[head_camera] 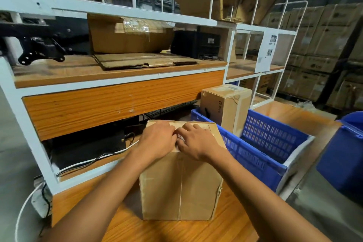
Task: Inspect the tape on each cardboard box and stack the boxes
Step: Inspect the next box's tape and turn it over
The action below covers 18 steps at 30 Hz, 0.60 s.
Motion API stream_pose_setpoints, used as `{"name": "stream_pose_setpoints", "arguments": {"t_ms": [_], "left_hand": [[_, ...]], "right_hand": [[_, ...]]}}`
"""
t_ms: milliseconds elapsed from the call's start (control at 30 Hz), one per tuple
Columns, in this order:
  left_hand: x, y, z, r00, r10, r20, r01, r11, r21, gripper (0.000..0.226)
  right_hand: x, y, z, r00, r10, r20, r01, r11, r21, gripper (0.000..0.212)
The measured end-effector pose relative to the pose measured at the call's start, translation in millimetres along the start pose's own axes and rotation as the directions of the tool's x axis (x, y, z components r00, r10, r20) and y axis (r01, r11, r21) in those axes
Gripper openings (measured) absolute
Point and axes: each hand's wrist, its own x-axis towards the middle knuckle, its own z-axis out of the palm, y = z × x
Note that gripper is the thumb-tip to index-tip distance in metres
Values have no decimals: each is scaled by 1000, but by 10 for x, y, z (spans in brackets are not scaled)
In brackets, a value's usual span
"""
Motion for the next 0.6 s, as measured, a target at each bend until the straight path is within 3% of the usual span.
{"name": "stream_pose_setpoints", "arguments": {"t_ms": [100,200,300,400,500,600], "left_hand": [[49,-34,-33,997,45,59,-44,999,-28,33],[77,-258,49,975,59,215,-30,990,-135,52],[45,-385,138,953,56,297,5,980,-199,66],[111,-368,144,952,37,304,11,988,-154,67],[109,-355,132,974,18,226,18,987,-158,63],[-47,-330,144,997,-48,-61,32,969,-243,35]], "right_hand": [[16,64,-95,997,-31,68,28,999,38,47],[1,194,-217,992,-13,126,0,994,105,58],[-44,332,-212,979,91,180,-88,996,-23,76],[-62,359,-141,981,87,172,-73,994,-85,76],[-46,425,-168,988,54,148,-52,998,-19,76],[-101,556,-191,999,12,43,-18,989,146,54]]}}
